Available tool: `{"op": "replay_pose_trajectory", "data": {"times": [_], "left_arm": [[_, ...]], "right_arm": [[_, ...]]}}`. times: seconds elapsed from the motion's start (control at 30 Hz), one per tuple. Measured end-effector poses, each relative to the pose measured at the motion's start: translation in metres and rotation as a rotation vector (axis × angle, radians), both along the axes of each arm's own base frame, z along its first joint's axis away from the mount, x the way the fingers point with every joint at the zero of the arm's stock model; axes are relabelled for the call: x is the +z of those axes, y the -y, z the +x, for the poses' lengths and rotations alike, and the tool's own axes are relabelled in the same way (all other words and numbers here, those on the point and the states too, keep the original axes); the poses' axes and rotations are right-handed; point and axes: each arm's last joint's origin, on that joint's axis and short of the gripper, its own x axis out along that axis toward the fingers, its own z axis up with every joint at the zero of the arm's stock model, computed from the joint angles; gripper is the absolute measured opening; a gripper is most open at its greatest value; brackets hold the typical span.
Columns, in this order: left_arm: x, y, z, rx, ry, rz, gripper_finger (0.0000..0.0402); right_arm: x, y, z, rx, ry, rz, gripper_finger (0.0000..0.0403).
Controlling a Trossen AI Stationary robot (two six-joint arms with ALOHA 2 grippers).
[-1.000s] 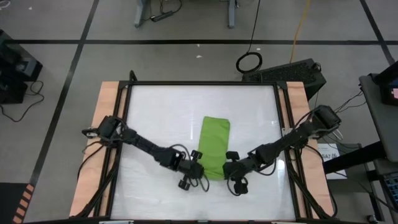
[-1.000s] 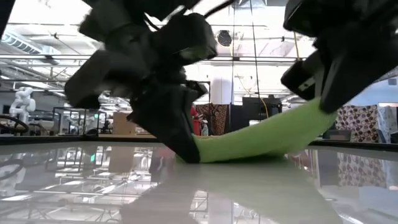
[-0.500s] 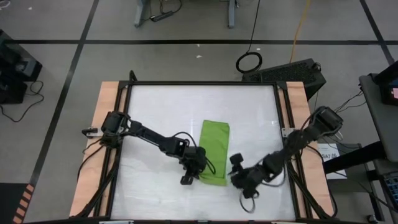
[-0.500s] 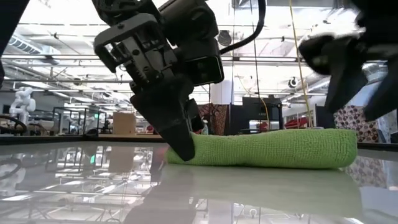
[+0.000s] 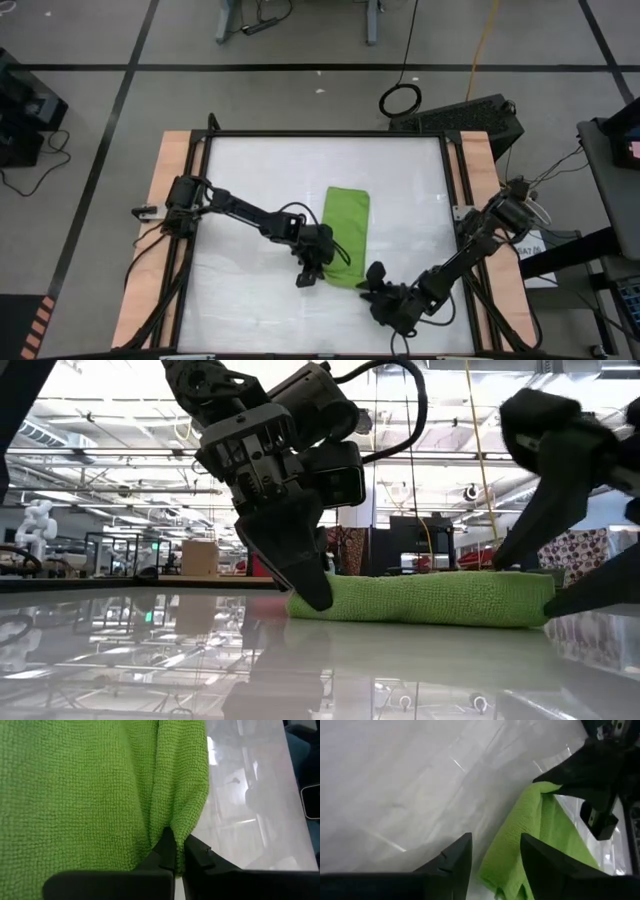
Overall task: Roll towel
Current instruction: Roll the green microfiber cloth
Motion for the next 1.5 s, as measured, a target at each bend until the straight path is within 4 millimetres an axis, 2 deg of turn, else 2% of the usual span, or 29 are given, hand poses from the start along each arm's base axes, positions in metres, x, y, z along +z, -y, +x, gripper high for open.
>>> {"op": "replay_pose_trajectory", "data": {"times": [0.23,0.4,0.47,0.8,1.13,1.27,1.5], "left_arm": [[0.001,0.0,0.0,-0.022,0.005,-0.027,0.001],[0.001,0.01,-0.002,-0.077,0.023,-0.02,0.0011],[0.001,0.016,-0.003,-0.107,0.031,-0.011,0.0011],[-0.001,0.032,-0.011,-0.143,0.005,0.11,0.0011],[-0.001,0.033,-0.013,-0.136,-0.01,0.114,0.0013],[0.004,0.037,-0.015,-0.125,0.007,0.158,0.0043],[0.025,0.047,-0.023,-0.149,0.093,0.279,0.0131]], "right_arm": [[-0.004,0.018,0.01,-0.166,-0.002,0.085,0.0118],[-0.007,0.037,0.024,-0.252,-0.09,0.282,0.0034],[-0.005,0.043,0.029,-0.25,-0.125,0.364,0.0011],[0.018,0.08,0.047,-0.163,-0.415,0.9,0.0004],[0.019,0.112,0.057,-0.198,-0.538,1.119,0.0003],[0.018,0.123,0.057,-0.247,-0.558,1.131,0.0003],[0.014,0.126,0.055,-0.279,-0.603,1.138,0.0004]]}}
